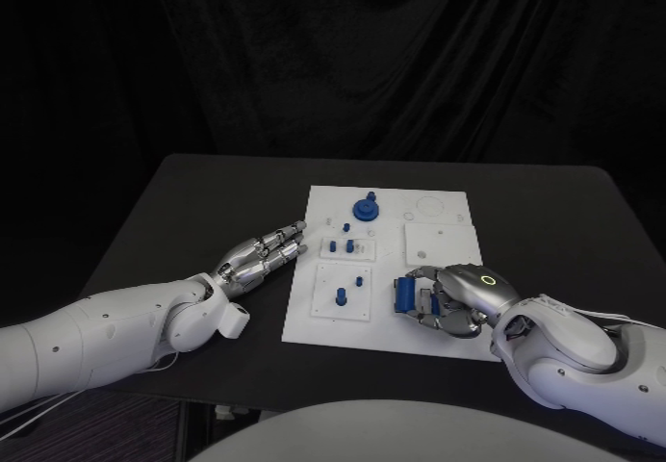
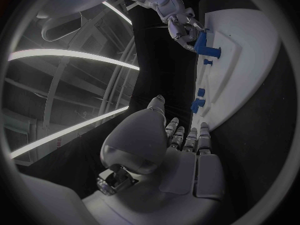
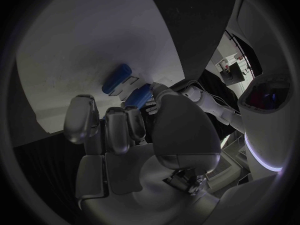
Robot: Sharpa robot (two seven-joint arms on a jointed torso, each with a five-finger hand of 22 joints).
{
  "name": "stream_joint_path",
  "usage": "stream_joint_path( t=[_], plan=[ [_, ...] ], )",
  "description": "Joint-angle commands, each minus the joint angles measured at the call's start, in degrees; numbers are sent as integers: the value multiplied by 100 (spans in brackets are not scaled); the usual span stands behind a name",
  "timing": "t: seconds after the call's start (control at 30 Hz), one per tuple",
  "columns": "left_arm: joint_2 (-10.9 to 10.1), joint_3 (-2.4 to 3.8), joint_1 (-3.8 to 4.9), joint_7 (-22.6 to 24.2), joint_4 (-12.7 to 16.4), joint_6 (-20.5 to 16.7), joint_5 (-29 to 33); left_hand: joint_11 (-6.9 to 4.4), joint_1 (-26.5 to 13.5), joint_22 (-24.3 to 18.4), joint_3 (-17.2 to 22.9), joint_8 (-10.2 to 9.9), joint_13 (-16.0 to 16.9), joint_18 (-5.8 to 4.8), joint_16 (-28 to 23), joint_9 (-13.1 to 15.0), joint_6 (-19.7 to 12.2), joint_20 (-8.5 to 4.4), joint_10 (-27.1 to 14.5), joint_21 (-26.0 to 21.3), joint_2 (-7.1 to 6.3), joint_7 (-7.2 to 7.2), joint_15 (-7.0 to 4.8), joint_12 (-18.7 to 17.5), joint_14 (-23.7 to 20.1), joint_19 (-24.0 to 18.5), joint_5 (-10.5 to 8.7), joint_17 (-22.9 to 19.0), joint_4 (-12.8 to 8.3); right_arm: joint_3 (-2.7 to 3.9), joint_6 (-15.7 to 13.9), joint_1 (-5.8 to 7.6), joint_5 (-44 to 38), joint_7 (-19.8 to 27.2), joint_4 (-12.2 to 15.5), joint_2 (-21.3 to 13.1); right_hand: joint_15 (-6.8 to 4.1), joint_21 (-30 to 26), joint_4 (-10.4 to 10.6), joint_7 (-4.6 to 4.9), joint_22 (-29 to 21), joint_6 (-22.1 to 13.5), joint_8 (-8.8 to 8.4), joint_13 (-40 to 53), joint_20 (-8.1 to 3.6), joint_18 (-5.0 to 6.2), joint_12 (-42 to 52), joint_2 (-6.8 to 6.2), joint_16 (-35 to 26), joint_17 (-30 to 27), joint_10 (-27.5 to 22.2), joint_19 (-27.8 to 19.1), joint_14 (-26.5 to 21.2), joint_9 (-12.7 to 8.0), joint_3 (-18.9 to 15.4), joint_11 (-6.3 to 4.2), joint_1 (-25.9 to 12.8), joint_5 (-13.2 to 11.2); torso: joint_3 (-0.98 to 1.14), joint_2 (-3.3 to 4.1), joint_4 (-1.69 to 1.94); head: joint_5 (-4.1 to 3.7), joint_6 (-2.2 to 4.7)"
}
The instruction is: Assemble the parts on the task board
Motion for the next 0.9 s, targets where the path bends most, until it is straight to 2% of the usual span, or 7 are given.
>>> stream_joint_path(
  t=[0.03,0.13,0.23,0.4,0.47,0.6,0.9],
  plan=[
    [12,-2,-20,292,-5,22,24,1,-17,-6,29,16,0,60,-21,0,-34,-25,-1,-6,44,-2,-14,-13,-2,18,6,-6,18,-9,-116,-17,-3,25,43,-14,-17,-12,2,-16,893,21,-36,-15,-38,110,-23,46,-21,3,-18,-15,101,6,-35,-36,-43,18,3,1,-1,-32,-1],
    [16,-2,-22,294,-10,22,24,1,-17,-6,29,16,0,60,-21,0,-34,-25,-1,-6,44,-2,-14,-13,-2,18,6,-6,18,-9,-97,-17,-3,39,48,-20,-22,-39,-5,-7,888,-333,-333,-71,-49,111,-61,-56,-28,-11,-64,-20,96,-38,-125,-33,-57,-196,2,0,2,-23,-1],
    [18,-2,-25,295,-11,22,24,1,-17,-6,29,16,0,60,-21,0,-34,-25,-1,-6,44,-2,-14,-13,-2,18,6,-6,18,-9,-86,-17,-3,52,52,-22,-1,-61,31,21,886,-879,-744,-132,-37,112,-102,-399,-43,-40,-97,-25,84,-83,-482,-10,-81,-775,6,2,3,-32,-1],
    [16,-2,-31,299,-13,18,24,1,-17,-6,29,16,0,60,-21,0,-34,-25,-1,-6,44,-2,-14,-13,-2,18,6,-6,18,-9,-163,-17,-3,91,54,-25,-7,-64,59,11,888,-1286,-1012,-157,-41,111,-124,-839,-44,-42,-102,-25,80,-103,-939,-16,-195,-1315,3,-1,7,-36,-1],
    [13,-2,-33,299,-13,15,24,-1,-24,-5,31,15,-1,59,-21,-1,-44,-23,-2,-5,49,-4,-10,-14,-2,19,3,-6,27,-9,-266,-17,-3,133,63,-32,-8,-61,60,14,889,-1329,-1038,-147,-44,110,-119,-877,-40,-36,-92,-23,82,-104,-972,-16,-226,-1392,3,4,6,-40,-1],
    [10,-2,-38,297,-12,16,24,-1,-24,-5,31,15,-1,59,-21,-1,-44,-23,-2,-5,49,-4,-10,-14,-2,19,3,-6,27,-9,-445,-17,-3,208,76,-40,18,-41,57,82,896,-1052,-835,-92,-32,103,-82,-817,-28,-15,-43,-12,91,-48,-916,27,-186,-1408,3,3,3,-32,-1],
    [10,-2,-46,293,-9,17,24,-3,-27,-9,34,13,-1,57,-21,-3,-55,-21,-3,-5,51,-7,-7,-14,-2,18,4,-6,31,-9,-626,-18,-3,327,77,-19,129,-5,28,228,906,-13,79,38,73,96,9,-348,-4,16,41,13,107,168,-537,153,128,-1118,0,4,9,-33,-1]
  ],
)
